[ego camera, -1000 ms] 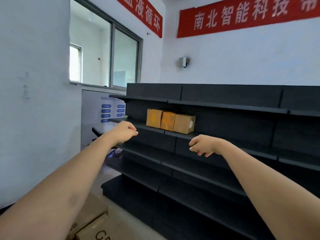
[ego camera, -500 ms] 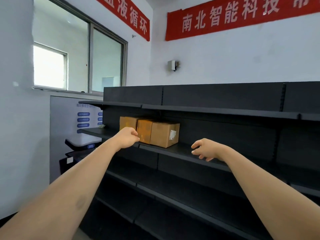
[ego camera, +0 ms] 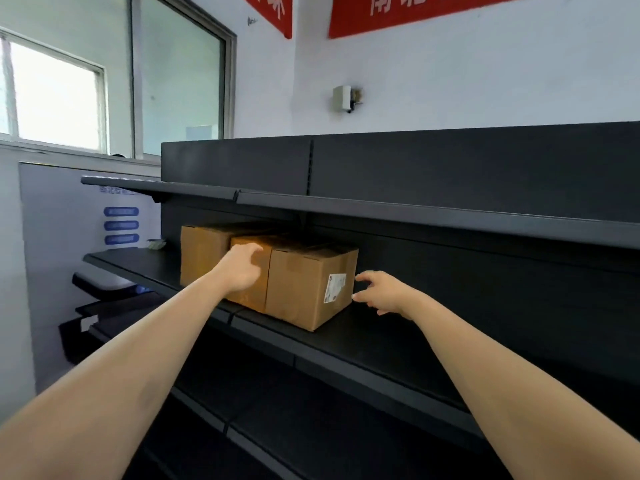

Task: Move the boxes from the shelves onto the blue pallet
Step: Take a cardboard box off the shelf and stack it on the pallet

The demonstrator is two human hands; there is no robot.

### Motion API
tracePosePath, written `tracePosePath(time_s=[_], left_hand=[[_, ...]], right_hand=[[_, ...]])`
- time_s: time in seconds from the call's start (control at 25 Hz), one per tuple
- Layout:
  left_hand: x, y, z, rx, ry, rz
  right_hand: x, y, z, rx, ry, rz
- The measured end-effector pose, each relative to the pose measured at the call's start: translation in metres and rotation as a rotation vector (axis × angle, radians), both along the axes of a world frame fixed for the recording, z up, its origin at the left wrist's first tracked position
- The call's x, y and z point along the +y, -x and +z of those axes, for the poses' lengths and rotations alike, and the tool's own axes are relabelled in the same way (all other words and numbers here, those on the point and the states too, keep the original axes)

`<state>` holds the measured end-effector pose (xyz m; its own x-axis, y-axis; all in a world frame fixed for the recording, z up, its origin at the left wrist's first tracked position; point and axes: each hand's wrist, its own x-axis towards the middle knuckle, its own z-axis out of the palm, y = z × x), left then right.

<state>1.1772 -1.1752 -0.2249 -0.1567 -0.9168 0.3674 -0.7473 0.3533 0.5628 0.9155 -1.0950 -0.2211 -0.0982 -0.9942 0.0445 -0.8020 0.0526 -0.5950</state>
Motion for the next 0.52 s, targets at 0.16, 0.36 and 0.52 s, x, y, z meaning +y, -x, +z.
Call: tracePosePath(time_s=[0.16, 0.36, 0.52], left_hand=[[-0.093, 0.043, -0.014, -0.171, 0.078, 0.077], [-0.165, 0.073, -0.009, -0.359, -0.001, 0.199], [-0.175, 0.074, -0.024, -0.191, -0.004, 0.165]], right_hand=[[-0.103, 0.019, -0.002, -0.162, 0.093, 0.07], [-0.193, 0.013, -0.006, -0.614, -0.075, -0.034], [-0.2, -0.005, -0.021, -0.959, -0.194, -0.069]])
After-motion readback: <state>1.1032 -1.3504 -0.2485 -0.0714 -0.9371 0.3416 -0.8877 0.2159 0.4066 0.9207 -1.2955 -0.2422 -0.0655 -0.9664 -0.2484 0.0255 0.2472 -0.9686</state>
